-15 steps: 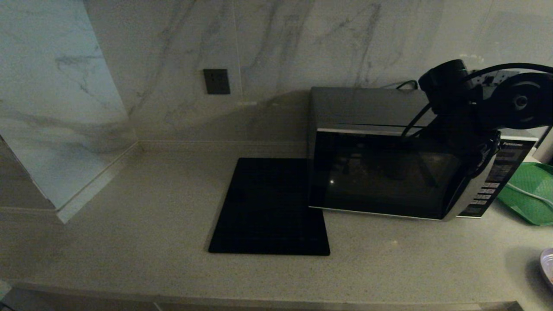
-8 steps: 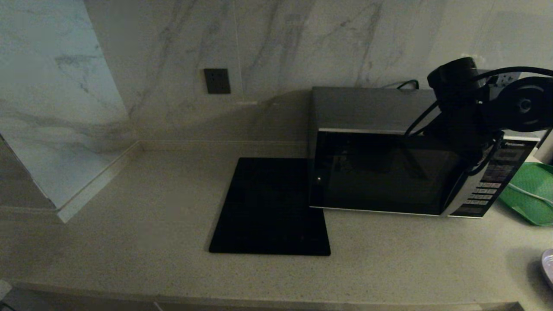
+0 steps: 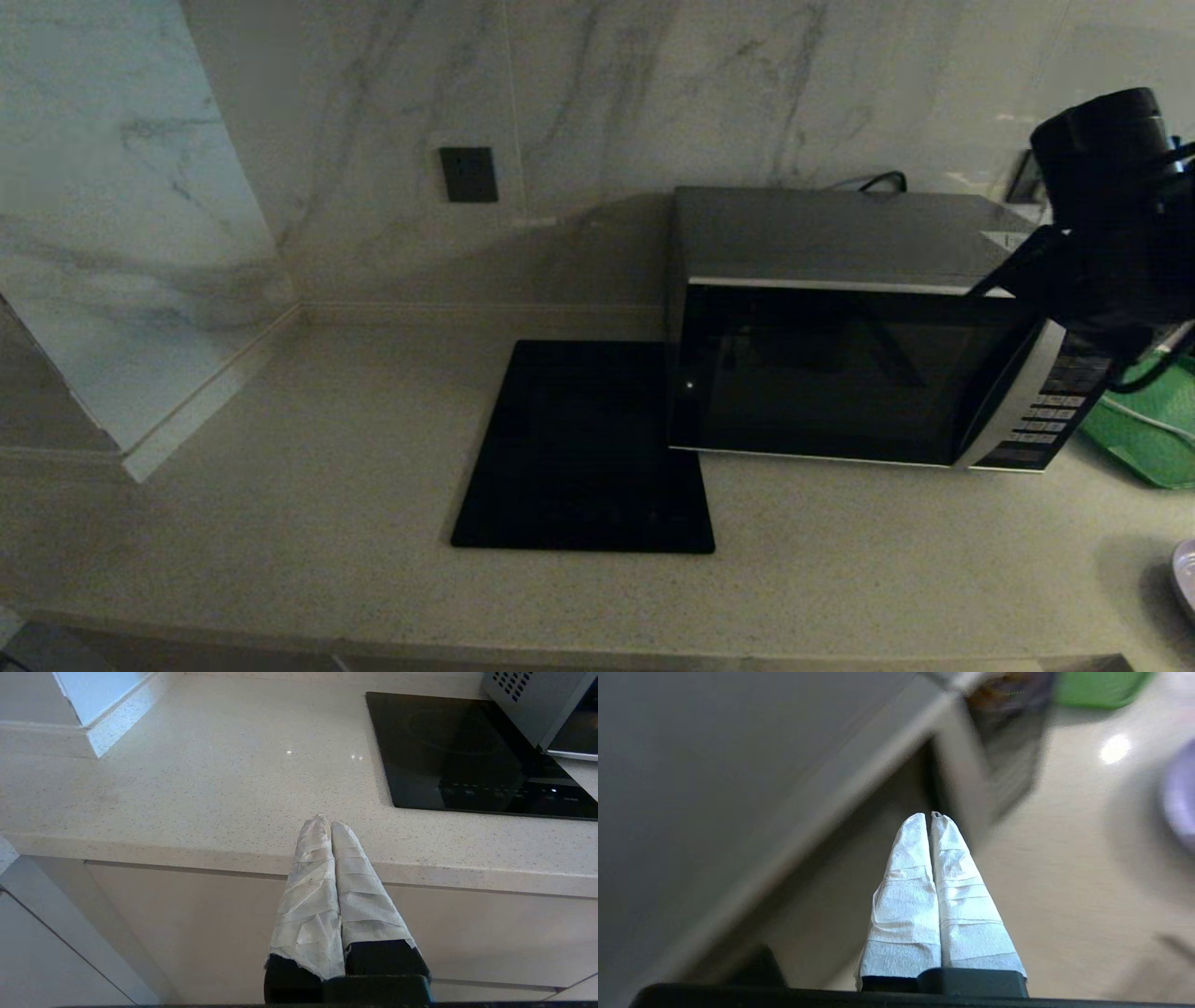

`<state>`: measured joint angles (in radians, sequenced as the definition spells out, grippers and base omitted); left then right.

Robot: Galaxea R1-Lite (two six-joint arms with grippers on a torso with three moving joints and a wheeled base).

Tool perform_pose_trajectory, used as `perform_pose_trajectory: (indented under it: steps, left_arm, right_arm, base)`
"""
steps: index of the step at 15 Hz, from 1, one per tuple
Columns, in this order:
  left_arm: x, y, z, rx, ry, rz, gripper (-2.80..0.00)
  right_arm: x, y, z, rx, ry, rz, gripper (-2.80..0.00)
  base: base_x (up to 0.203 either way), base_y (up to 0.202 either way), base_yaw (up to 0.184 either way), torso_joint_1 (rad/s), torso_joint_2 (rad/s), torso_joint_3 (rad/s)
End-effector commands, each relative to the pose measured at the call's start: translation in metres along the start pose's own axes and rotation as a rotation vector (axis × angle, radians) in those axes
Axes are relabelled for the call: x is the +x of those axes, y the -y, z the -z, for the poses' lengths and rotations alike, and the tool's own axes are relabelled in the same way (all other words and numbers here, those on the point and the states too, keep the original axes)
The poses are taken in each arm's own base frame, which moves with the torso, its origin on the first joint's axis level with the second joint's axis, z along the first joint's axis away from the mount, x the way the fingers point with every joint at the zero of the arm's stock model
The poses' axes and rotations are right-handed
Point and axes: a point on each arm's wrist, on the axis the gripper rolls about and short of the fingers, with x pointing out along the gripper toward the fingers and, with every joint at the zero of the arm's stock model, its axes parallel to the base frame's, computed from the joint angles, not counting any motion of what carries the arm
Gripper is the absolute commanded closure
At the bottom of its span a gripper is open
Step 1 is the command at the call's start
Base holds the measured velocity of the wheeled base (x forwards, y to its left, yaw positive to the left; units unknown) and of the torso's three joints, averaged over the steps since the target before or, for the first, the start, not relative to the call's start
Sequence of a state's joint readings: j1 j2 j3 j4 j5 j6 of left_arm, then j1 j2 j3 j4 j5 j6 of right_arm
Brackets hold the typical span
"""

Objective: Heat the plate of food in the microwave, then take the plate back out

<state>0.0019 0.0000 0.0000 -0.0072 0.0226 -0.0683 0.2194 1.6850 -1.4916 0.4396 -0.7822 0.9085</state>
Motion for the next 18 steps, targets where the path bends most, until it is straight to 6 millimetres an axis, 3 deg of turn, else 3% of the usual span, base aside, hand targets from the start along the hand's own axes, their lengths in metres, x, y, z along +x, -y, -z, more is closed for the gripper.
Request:
perform_pose_trajectory:
  steps: [1, 5, 8, 12, 18]
  left_arm:
    - [0.0, 0.0, 0.0, -0.001, 0.0, -0.001, 0.0]
    - [0.0, 0.0, 0.0, -0.001, 0.001, -0.002, 0.0]
    - [0.0, 0.0, 0.0, -0.001, 0.0, 0.0, 0.0]
    - [0.0, 0.0, 0.0, -0.001, -0.001, -0.002, 0.0]
    - [0.0, 0.0, 0.0, -0.001, -0.001, 0.0, 0.0]
  right_arm:
    - [-0.043, 0.04, -0.025, 0.002, 0.037, -0.042, 0.0]
    - [-0.094, 0.108, -0.056, -0.095, 0.146, -0.091, 0.0]
    - [-0.128, 0.165, -0.06, -0.236, 0.283, -0.12, 0.0]
    - [-0.169, 0.223, -0.039, -0.29, 0.412, -0.25, 0.0]
    - [-0.18, 0.277, 0.013, -0.306, 0.428, -0.408, 0.0]
  base:
    - [0.0, 0.0, 0.0, 0.0, 0.0, 0.0]
    - [0.0, 0.0, 0.0, 0.0, 0.0, 0.0]
    - [0.0, 0.0, 0.0, 0.0, 0.0, 0.0]
    - [0.0, 0.0, 0.0, 0.0, 0.0, 0.0]
    - [0.0, 0.0, 0.0, 0.0, 0.0, 0.0]
